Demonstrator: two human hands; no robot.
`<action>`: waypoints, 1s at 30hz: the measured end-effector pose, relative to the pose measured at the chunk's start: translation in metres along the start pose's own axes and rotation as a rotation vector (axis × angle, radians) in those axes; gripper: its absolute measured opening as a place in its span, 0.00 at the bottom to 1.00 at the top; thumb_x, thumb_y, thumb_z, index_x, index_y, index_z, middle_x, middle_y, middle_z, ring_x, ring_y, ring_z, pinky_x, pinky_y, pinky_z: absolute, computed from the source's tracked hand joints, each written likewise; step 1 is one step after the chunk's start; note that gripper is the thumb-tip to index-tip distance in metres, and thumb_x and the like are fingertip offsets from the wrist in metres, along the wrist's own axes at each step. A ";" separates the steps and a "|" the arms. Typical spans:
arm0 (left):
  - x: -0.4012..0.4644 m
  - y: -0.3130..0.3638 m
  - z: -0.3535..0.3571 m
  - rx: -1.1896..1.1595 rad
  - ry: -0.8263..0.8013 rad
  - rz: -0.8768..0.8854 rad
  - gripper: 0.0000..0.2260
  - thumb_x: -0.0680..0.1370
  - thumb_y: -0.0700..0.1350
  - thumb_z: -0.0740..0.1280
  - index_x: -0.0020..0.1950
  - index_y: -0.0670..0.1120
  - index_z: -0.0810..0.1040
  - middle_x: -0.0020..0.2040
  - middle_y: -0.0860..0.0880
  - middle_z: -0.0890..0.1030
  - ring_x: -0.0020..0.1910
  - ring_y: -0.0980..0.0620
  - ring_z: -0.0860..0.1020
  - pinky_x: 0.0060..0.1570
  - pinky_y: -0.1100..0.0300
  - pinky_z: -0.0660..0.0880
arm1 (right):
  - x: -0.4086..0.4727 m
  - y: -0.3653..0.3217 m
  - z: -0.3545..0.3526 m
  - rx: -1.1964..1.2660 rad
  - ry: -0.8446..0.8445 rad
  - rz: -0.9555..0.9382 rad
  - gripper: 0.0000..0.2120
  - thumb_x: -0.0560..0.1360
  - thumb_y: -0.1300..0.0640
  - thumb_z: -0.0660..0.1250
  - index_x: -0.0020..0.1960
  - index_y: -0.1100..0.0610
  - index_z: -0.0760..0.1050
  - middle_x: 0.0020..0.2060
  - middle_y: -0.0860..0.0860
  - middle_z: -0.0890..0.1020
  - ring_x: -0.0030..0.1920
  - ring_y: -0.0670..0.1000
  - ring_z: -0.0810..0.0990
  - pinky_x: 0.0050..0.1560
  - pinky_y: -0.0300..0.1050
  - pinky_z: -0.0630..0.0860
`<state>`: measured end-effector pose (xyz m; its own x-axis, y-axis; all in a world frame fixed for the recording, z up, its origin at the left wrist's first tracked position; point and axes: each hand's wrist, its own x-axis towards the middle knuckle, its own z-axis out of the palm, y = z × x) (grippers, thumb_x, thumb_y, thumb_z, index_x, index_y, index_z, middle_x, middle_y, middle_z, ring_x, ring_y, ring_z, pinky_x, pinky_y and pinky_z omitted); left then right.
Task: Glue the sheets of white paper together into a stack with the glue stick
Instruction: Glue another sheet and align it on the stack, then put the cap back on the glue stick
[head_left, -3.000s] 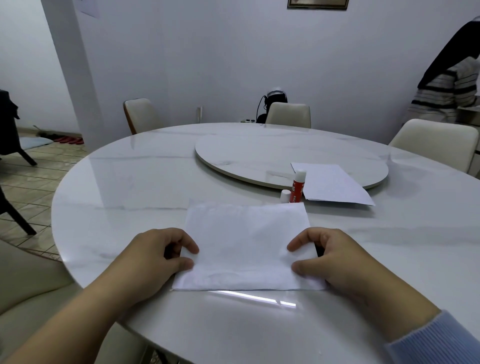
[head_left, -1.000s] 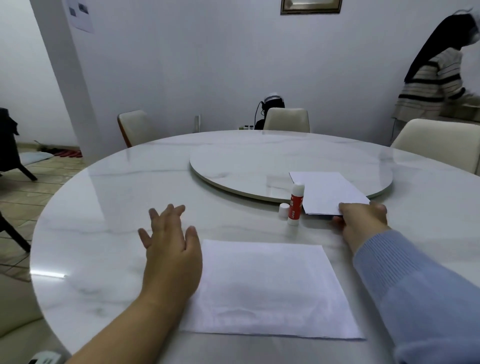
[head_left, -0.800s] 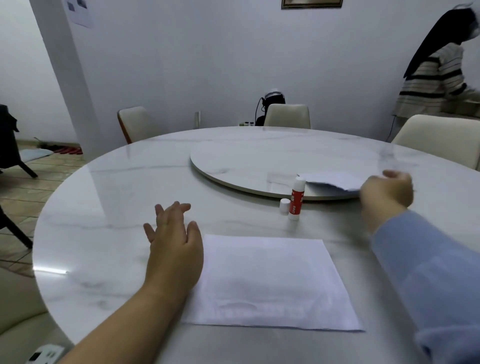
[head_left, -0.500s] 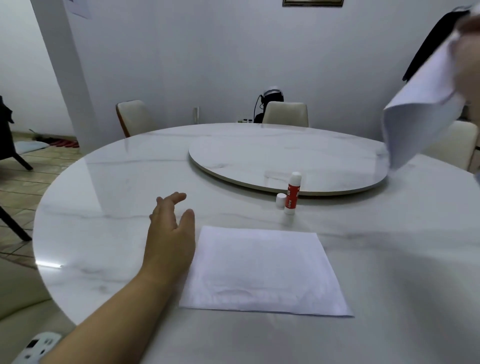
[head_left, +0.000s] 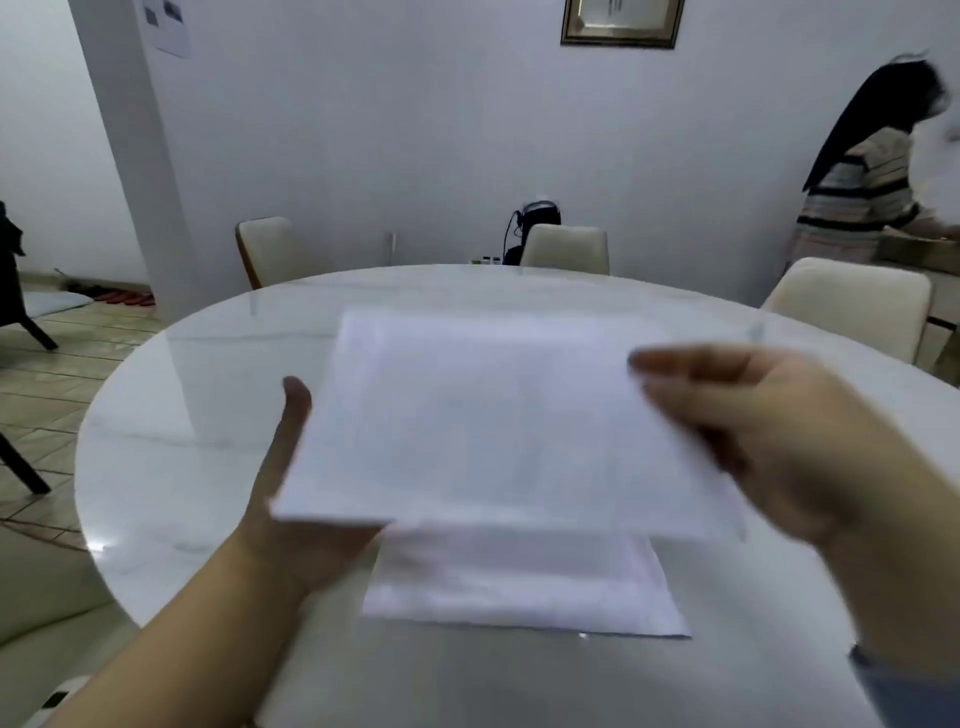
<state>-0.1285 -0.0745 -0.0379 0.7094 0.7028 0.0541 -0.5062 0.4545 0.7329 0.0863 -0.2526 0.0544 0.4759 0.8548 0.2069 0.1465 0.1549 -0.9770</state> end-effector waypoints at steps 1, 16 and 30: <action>-0.001 0.001 0.000 0.034 0.050 -0.024 0.27 0.68 0.64 0.64 0.57 0.48 0.82 0.54 0.44 0.84 0.52 0.42 0.82 0.49 0.44 0.80 | -0.001 0.018 0.001 -0.022 -0.001 0.055 0.08 0.70 0.68 0.70 0.41 0.57 0.83 0.30 0.49 0.86 0.27 0.44 0.82 0.25 0.35 0.76; -0.005 -0.012 -0.003 1.178 0.407 0.084 0.18 0.69 0.40 0.73 0.55 0.57 0.77 0.44 0.53 0.83 0.40 0.56 0.82 0.43 0.59 0.78 | 0.005 0.101 -0.006 -0.370 0.212 0.248 0.08 0.68 0.59 0.76 0.44 0.49 0.81 0.33 0.49 0.79 0.34 0.48 0.79 0.29 0.34 0.71; -0.009 -0.016 -0.004 1.404 0.402 0.142 0.20 0.70 0.44 0.72 0.60 0.57 0.77 0.42 0.53 0.82 0.40 0.58 0.79 0.39 0.68 0.71 | 0.005 0.106 -0.002 -0.614 0.267 0.157 0.08 0.68 0.55 0.76 0.41 0.49 0.77 0.31 0.50 0.77 0.33 0.48 0.75 0.30 0.38 0.65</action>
<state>-0.1287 -0.0855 -0.0529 0.3948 0.9039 0.1647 0.4905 -0.3590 0.7941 0.1063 -0.2330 -0.0483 0.7176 0.6806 0.1476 0.4856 -0.3371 -0.8066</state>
